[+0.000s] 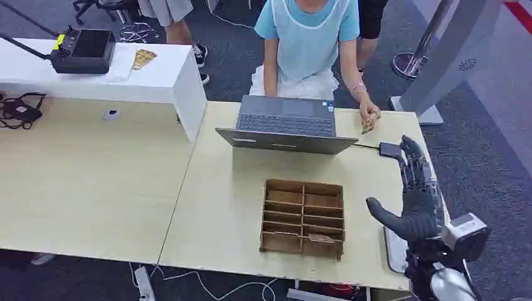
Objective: Pass the card to the sensor for recognition and then transmit it.
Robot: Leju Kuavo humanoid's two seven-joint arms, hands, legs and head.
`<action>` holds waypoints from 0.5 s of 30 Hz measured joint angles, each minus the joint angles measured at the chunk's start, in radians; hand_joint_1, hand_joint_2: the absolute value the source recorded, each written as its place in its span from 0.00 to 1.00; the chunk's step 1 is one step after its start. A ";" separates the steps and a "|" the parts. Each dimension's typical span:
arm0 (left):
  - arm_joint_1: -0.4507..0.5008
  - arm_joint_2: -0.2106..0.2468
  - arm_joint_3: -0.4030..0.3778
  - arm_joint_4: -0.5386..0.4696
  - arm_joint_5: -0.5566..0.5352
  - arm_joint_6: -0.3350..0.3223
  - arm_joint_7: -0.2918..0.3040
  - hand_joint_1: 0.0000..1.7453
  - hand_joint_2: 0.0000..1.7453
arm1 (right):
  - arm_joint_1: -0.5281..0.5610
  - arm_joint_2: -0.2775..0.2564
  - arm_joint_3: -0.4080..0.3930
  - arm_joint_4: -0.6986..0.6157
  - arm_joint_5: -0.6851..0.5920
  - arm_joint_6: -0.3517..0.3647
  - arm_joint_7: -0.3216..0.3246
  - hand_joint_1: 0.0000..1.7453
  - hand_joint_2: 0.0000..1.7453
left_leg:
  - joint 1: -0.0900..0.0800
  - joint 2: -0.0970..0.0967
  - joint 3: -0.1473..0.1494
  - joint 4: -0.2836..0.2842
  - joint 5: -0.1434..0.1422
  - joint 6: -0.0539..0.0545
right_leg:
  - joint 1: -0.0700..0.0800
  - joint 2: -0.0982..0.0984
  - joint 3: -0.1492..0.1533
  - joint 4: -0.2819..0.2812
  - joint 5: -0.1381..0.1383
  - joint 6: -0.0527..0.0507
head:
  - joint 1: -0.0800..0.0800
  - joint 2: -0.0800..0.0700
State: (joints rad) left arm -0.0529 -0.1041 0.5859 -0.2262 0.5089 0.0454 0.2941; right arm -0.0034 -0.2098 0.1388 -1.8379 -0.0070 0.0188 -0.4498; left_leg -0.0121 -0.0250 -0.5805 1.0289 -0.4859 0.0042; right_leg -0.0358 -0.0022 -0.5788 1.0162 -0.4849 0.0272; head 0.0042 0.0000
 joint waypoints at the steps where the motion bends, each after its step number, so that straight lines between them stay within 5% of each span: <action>1: 0.000 0.000 0.000 0.000 0.000 -0.002 0.000 0.00 1.00 | -0.015 0.000 -0.008 0.000 -0.046 0.026 0.000 0.00 1.00 | 0.000 0.000 0.000 0.000 0.000 0.000 | 0.000 0.000 0.000 0.000 0.000 0.000 | 0.000 0.000; 15: 0.005 0.001 0.000 0.000 0.000 -0.027 -0.006 0.00 1.00 | -0.096 0.005 -0.107 0.020 -0.347 0.410 -0.067 0.00 1.00 | 0.000 0.000 0.000 0.000 0.000 0.000 | 0.000 0.000 0.000 0.000 0.000 0.000 | 0.000 0.000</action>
State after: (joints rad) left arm -0.0477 -0.1034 0.5859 -0.2262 0.5085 0.0187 0.2884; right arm -0.0989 -0.2048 0.0317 -1.8178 -0.3539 0.4291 -0.5169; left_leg -0.0122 -0.0255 -0.5806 1.0289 -0.4860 0.0042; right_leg -0.0358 -0.0025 -0.5789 1.0162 -0.4849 0.0272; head 0.0038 0.0000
